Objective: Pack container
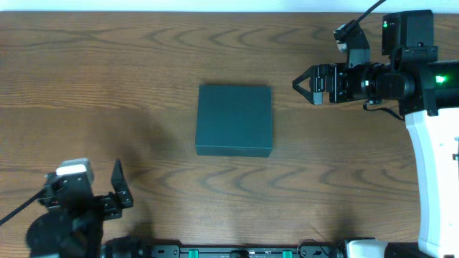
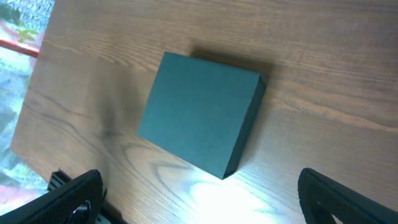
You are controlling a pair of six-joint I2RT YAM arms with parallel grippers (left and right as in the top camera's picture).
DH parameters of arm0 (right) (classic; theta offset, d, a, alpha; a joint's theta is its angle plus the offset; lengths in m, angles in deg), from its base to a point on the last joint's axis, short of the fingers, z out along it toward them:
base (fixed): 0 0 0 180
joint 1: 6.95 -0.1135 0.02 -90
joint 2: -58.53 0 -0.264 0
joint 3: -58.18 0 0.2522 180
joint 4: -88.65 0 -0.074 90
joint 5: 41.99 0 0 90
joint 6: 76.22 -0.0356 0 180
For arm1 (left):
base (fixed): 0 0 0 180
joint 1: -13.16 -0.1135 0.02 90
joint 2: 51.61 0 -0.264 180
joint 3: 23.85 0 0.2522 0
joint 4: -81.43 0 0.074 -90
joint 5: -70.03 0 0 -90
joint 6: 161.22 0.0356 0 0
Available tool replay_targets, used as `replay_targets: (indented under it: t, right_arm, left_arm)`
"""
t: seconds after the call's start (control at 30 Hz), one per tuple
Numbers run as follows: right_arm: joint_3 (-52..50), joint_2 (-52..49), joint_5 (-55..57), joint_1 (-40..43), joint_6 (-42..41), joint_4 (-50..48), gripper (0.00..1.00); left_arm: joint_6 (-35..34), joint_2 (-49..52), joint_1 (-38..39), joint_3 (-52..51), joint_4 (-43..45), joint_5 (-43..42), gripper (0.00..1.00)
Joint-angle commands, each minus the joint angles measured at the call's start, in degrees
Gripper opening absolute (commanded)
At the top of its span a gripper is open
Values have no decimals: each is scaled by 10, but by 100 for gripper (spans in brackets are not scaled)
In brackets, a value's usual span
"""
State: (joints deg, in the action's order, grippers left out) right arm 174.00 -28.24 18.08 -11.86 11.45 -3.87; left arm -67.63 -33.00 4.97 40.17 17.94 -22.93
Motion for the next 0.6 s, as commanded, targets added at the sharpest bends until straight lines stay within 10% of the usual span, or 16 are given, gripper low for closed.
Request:
replay_targets:
  t: [0.0, 0.57]
  right_arm:
    - [6, 2, -2, -4, 3, 0, 99]
    - [6, 2, -2, -4, 3, 0, 99]
  left_arm:
    - [-43, -39, -5, -101, 63, 6, 95]
    - [-128, -170, 11, -378, 204, 10, 95]
